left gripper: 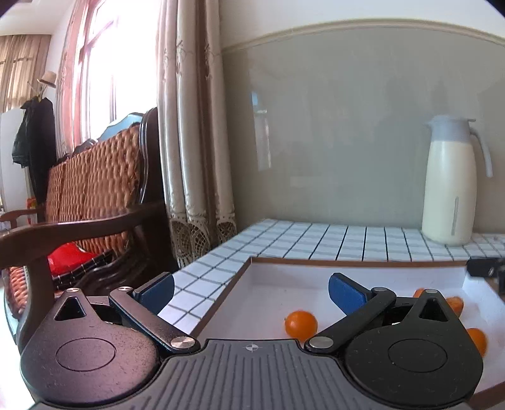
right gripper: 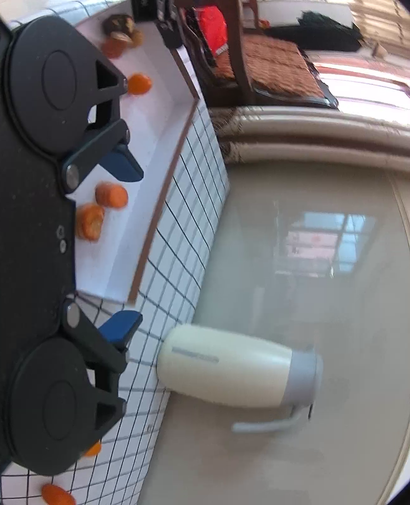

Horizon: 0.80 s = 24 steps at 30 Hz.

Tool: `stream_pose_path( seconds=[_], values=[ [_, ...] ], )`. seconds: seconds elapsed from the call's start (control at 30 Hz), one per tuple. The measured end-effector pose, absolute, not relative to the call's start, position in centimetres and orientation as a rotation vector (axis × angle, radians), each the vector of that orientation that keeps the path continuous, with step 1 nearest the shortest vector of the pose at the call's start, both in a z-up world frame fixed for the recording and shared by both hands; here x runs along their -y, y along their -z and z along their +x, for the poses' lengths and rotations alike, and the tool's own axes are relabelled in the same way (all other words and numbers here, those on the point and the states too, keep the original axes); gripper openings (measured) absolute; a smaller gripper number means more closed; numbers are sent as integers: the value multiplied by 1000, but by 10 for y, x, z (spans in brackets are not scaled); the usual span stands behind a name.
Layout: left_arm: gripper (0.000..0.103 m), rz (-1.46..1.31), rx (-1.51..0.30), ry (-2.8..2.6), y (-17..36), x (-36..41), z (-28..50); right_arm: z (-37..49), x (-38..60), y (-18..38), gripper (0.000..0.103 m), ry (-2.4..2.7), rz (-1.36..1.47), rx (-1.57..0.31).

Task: Organize fruits
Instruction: 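Lower the chunk and orange into the tray and open both grippers, then move both open tools back toward the loose oranges on the table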

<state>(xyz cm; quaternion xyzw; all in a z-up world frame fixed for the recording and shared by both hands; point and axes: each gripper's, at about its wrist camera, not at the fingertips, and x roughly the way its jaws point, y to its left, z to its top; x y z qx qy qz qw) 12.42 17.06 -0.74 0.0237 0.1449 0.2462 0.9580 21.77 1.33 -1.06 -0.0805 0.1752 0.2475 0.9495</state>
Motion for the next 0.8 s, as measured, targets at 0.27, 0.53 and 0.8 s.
stream_pose_path(
  seconds=[0.27,0.53,0.8],
  values=[
    [103,66,-309,-488,8,-168,125,217,-11,11,87,-513,-166,-364],
    [103,71,-305,-499,8,-168,124,212,-14,12,96,-533,-178,-365],
    [103,84,-307,-490,8,-162,125,209,-3,10,97,-532,-174,-367]
  ],
)
